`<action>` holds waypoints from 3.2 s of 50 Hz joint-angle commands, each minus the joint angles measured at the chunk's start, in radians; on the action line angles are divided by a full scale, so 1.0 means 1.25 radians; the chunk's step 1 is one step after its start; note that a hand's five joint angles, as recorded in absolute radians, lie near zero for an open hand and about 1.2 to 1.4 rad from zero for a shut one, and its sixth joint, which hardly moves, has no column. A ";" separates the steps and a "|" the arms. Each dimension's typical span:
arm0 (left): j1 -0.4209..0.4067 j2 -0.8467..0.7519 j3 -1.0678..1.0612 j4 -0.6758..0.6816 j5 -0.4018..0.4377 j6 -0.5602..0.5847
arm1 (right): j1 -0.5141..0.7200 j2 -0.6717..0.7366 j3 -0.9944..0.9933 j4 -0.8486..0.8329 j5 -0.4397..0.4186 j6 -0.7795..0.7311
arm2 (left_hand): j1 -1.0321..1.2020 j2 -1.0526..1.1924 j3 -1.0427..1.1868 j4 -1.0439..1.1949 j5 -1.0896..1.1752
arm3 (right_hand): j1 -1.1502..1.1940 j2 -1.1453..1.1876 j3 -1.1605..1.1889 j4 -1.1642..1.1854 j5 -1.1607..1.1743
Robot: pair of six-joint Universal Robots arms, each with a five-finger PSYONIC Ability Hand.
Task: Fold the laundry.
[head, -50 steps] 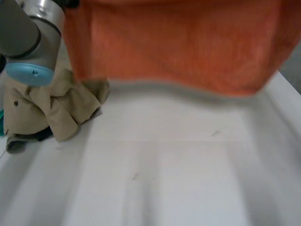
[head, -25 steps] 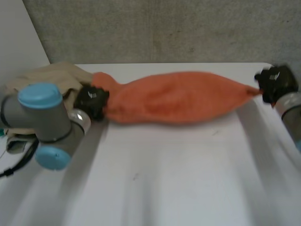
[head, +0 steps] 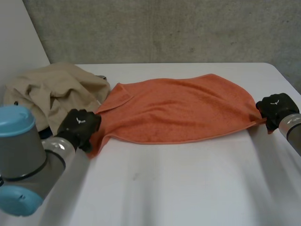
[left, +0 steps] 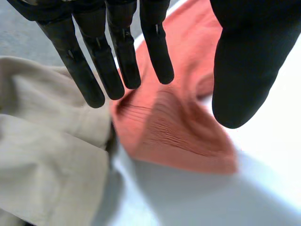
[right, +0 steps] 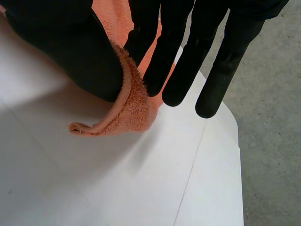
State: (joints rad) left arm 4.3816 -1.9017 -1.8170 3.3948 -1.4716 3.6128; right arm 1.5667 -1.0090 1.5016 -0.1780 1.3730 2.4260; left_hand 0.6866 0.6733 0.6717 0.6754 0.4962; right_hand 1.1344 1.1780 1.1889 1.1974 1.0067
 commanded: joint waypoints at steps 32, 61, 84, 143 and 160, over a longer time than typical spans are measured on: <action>-0.032 -0.247 0.239 -0.010 -0.106 0.081 | 0.007 0.002 0.036 -0.005 0.004 -0.021 | -0.043 -0.032 -0.031 -0.034 -0.030 | 0.210 0.175 0.166 0.159 0.172; 0.034 -0.251 0.212 0.166 -0.068 0.127 | 0.025 0.019 0.044 -0.005 0.006 -0.062 | 0.112 0.123 0.124 0.121 0.125 | 0.210 0.175 0.166 0.159 0.172; 0.093 0.187 -0.079 -0.307 0.054 0.185 | -0.215 -0.208 0.065 0.581 0.000 -0.483 | 0.568 0.578 0.580 0.577 0.580 | 0.210 0.175 0.166 0.159 0.172; -0.011 -0.285 0.443 0.090 -0.093 -0.057 | -0.024 0.110 -0.281 -0.027 -0.032 -0.037 | 0.568 0.578 0.580 0.577 0.580 | 0.210 0.175 0.166 0.159 0.172; 0.001 0.101 -0.018 -0.195 -0.038 0.007 | -0.172 -0.189 0.001 0.458 0.004 -0.311 | 0.568 0.578 0.580 0.577 0.580 | 0.210 0.175 0.166 0.159 0.172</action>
State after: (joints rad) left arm 4.3553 -1.9705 -1.6693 3.3015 -1.5304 3.5880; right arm 1.4488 -1.0653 1.3798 0.2167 1.3486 2.1724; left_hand 1.1632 1.1982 1.1880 1.2027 0.9960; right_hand 1.1345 1.1780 1.1889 1.1979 1.0380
